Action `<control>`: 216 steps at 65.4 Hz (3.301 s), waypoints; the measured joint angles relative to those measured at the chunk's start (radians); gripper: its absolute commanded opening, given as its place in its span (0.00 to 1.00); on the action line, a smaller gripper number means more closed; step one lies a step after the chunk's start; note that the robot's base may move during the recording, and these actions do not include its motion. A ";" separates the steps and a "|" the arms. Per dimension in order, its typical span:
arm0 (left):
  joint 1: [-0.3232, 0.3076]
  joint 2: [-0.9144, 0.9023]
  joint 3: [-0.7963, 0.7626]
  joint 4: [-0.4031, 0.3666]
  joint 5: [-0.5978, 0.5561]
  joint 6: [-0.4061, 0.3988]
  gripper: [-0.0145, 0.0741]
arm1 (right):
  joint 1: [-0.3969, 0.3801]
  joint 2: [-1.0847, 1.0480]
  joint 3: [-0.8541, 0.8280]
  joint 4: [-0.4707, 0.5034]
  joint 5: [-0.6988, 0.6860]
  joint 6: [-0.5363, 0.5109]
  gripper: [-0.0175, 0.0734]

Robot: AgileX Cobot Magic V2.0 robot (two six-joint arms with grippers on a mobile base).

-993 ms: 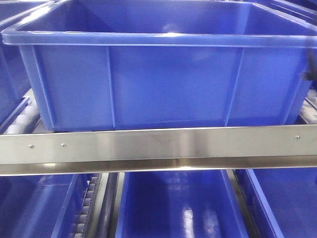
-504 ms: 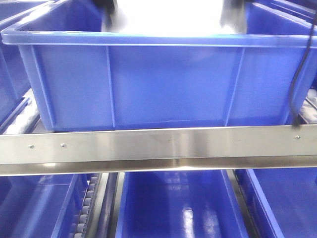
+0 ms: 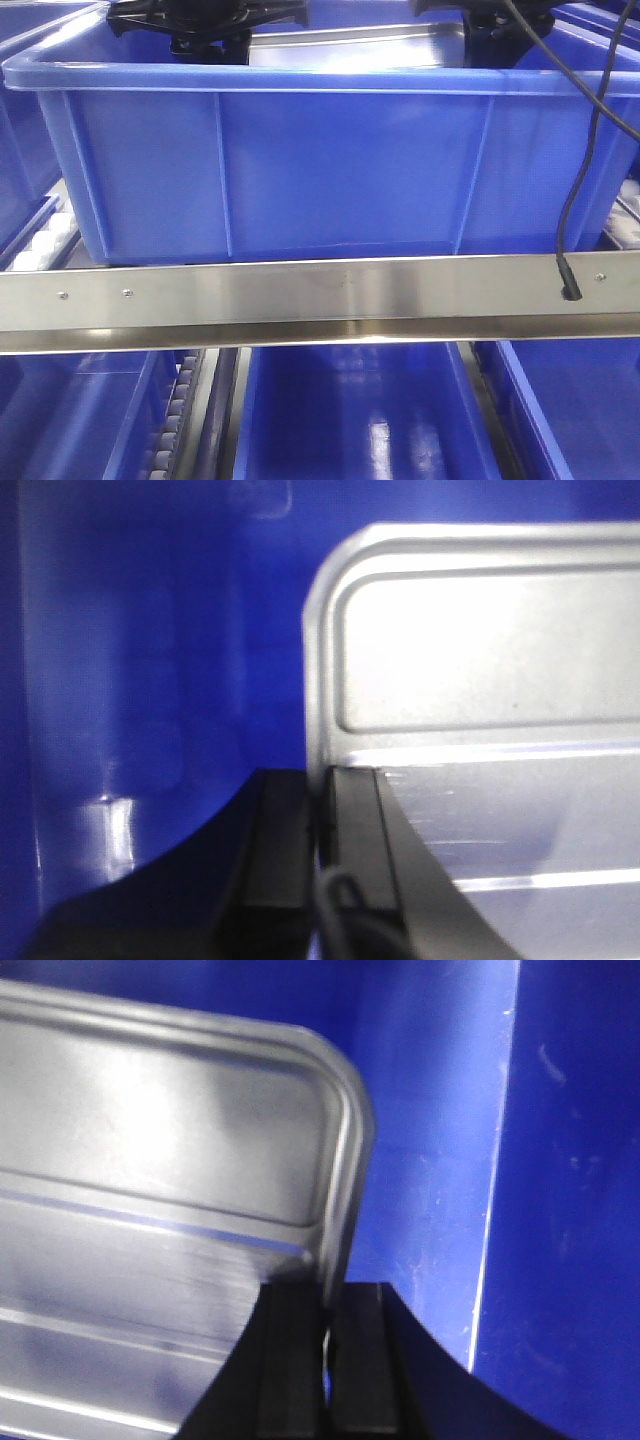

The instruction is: Grab silver tray and place in blue box

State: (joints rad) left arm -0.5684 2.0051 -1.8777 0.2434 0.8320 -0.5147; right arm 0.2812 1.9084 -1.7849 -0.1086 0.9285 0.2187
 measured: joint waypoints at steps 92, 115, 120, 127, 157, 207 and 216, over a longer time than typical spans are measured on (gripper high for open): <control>-0.056 -0.771 0.632 0.006 -0.126 0.151 0.05 | 0.002 -0.666 0.528 0.000 -0.195 -0.016 0.25; -0.056 -1.186 1.142 0.021 -0.457 0.153 0.05 | 0.002 -1.097 1.071 0.000 -0.469 -0.030 0.25; -0.056 -1.271 1.205 0.023 -0.495 0.153 0.05 | 0.002 -1.200 1.163 0.000 -0.502 -0.032 0.25; -0.056 -1.384 1.252 0.026 -0.509 0.153 0.05 | 0.002 -1.354 1.252 0.000 -0.526 -0.034 0.25; -0.056 -1.639 1.267 0.029 -0.523 0.156 0.05 | 0.002 -1.725 1.304 -0.004 -0.551 -0.036 0.25; 0.015 -1.682 1.327 -0.136 -0.518 0.380 0.05 | 0.002 -1.728 1.304 -0.004 -0.553 -0.038 0.25; 0.165 -1.775 1.446 -0.215 -0.559 0.493 0.05 | 0.002 -1.728 1.304 -0.004 -0.555 -0.038 0.25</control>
State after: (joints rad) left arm -0.4035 0.2305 -0.4315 0.0281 0.2731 -0.0220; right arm 0.2831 0.1803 -0.4805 -0.1123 0.3736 0.1805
